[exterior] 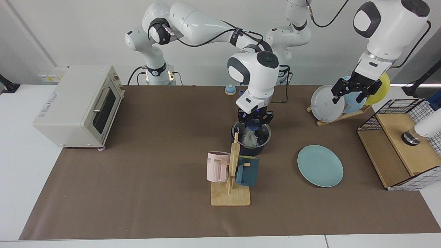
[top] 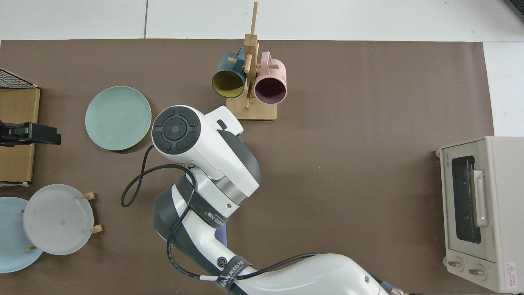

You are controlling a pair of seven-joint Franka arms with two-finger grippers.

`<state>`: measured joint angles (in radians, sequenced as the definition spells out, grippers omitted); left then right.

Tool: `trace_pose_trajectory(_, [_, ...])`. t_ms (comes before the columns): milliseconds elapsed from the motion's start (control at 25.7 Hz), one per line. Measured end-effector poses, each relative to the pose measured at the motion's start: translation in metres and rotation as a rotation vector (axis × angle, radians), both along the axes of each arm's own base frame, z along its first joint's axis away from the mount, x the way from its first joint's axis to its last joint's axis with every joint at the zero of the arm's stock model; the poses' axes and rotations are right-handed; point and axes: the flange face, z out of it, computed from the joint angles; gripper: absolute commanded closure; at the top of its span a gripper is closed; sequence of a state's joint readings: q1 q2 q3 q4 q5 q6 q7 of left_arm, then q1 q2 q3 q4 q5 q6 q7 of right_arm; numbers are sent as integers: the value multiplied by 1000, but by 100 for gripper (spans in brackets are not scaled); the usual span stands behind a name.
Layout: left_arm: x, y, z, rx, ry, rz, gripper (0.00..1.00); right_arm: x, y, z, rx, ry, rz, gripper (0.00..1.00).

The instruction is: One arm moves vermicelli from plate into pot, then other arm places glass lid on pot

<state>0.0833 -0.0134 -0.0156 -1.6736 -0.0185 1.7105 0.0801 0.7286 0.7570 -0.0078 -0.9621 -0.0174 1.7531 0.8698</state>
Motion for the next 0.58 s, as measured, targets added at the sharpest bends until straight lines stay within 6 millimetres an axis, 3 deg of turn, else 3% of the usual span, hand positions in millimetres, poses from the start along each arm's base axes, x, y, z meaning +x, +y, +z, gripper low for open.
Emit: trace_pose_trajectory(584, [1,-29,0,0,1,-50,0,-1,-2,2,-19,13,34,100])
